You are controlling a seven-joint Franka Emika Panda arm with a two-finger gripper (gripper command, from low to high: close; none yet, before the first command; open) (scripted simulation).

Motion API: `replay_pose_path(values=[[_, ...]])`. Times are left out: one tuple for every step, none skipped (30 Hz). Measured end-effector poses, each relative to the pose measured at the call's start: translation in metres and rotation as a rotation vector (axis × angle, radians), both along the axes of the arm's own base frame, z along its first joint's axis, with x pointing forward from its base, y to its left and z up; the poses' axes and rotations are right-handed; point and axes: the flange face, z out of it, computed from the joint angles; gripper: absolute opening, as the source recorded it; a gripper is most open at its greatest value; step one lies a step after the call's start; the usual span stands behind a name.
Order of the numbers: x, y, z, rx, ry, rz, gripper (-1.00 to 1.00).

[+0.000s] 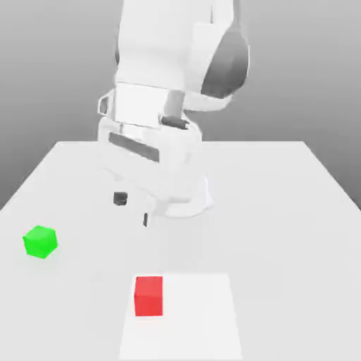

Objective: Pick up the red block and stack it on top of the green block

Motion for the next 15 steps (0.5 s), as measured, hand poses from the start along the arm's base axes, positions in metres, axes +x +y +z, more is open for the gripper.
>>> replay_pose_path(values=[[-0.004, -0.002, -0.015, 0.018, 0.017, -0.046, 0.0], [-0.008, -0.003, -0.029, 0.036, 0.035, -0.092, 0.0], [-0.013, -0.005, -0.043, 0.053, 0.052, -0.138, 0.0], [-0.018, -0.006, -0.057, 0.071, 0.069, -0.184, 0.0], [-0.024, -0.007, -0.07, 0.089, 0.086, -0.233, 0.0], [-0.03, -0.007, -0.083, 0.108, 0.103, -0.279, 0.0], [-0.036, -0.007, -0.095, 0.126, 0.12, -0.327, 0.0], [-0.043, -0.007, -0.106, 0.144, 0.137, -0.375, 0.0], [-0.046, -0.007, -0.115, 0.154, 0.145, -0.401, 0.0], [-0.047, -0.006, -0.123, 0.16, 0.148, -0.412, 0.0], [-0.046, -0.006, -0.13, 0.163, 0.149, -0.419, 0.0], [-0.046, -0.005, -0.136, 0.165, 0.149, -0.422, 0.0], [-0.046, -0.005, -0.143, 0.166, 0.149, -0.424, 0.0], [-0.046, -0.005, -0.15, 0.166, 0.149, -0.424, 0.0], [-0.046, -0.005, -0.158, 0.166, 0.15, -0.425, 0.0]])
